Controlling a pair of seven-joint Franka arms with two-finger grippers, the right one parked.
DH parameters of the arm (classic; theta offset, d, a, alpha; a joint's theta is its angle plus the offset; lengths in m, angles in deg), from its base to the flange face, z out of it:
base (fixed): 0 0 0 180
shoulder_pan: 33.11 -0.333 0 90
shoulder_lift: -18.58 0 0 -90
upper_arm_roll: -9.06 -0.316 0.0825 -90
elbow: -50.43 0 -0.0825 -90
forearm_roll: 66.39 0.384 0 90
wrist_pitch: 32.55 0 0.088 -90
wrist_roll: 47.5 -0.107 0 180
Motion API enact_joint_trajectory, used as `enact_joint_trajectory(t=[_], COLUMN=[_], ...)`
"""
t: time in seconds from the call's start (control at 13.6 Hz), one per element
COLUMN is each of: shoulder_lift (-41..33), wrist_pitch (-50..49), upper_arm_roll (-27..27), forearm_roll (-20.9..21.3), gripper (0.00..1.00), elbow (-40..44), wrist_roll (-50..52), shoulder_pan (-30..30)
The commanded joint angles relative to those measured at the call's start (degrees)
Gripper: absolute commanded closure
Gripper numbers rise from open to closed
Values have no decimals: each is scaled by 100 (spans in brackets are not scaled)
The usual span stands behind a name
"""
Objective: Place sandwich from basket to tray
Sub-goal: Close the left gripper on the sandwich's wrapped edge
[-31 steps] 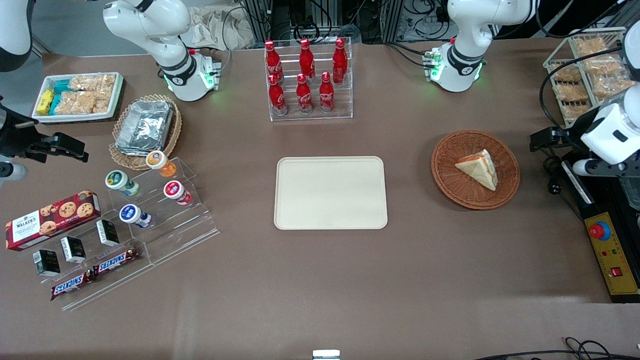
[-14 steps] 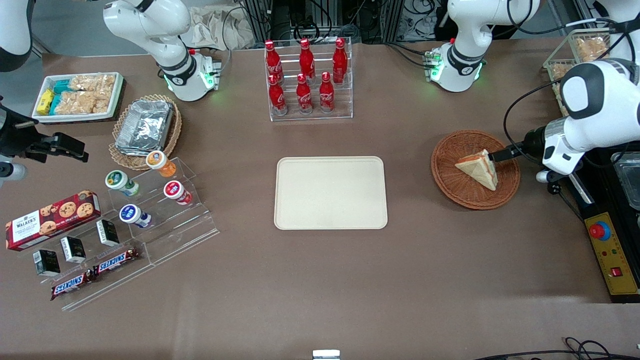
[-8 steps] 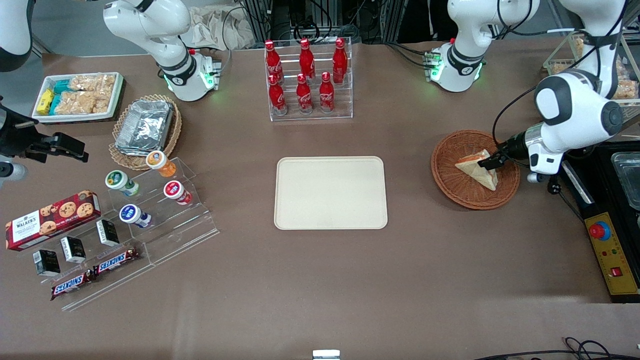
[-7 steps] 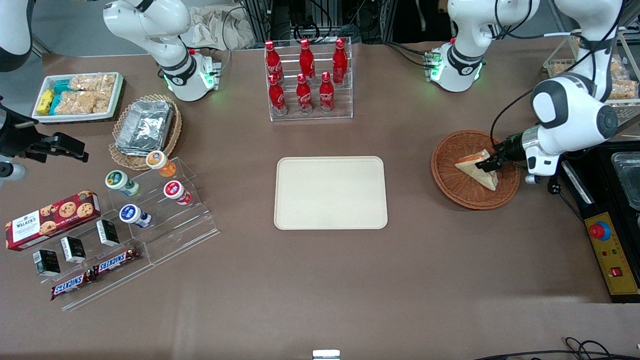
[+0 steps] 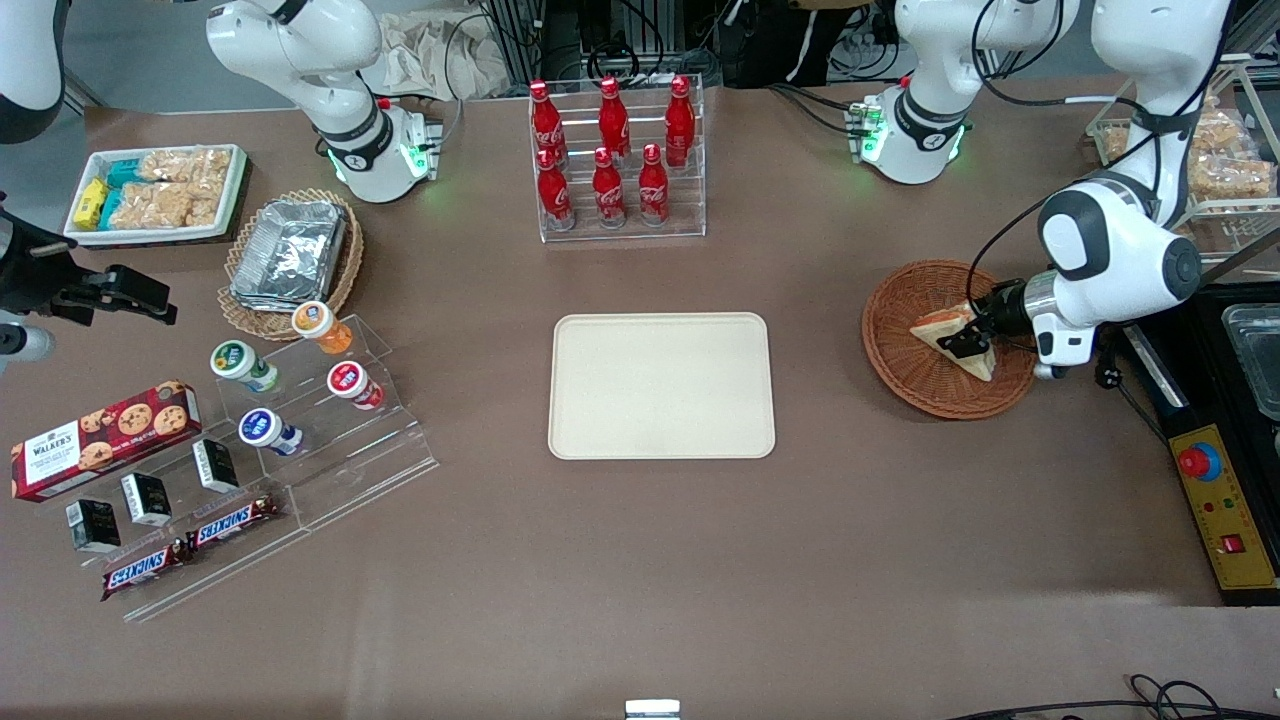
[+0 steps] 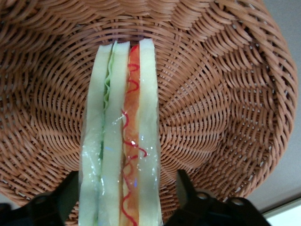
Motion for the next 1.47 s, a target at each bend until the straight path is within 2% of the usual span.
enact_joint_trajectory(t=[0.0,0.07,0.15,0.29,0.59,0.81,0.95,1.39], shoulder_lift=[-34,-43,-78,-131,-385,-771,-992,-984], wrist_pitch=[64,64,38,20,-216,-603,-839,-2579], upper_arm_roll=[-8,1,1,1,-8,-34,-43,9], forearm_roll=[-73,-64,-64,-64,41,436,490,1341], gripper=[37,53,64,77,78,78,78,77], elbow=[33,50,59,59,120,252,444,2245], wrist_roll=[297,455,492,571,563,571,562,642], shoulder_pan=[68,77,156,218,218,192,183,218])
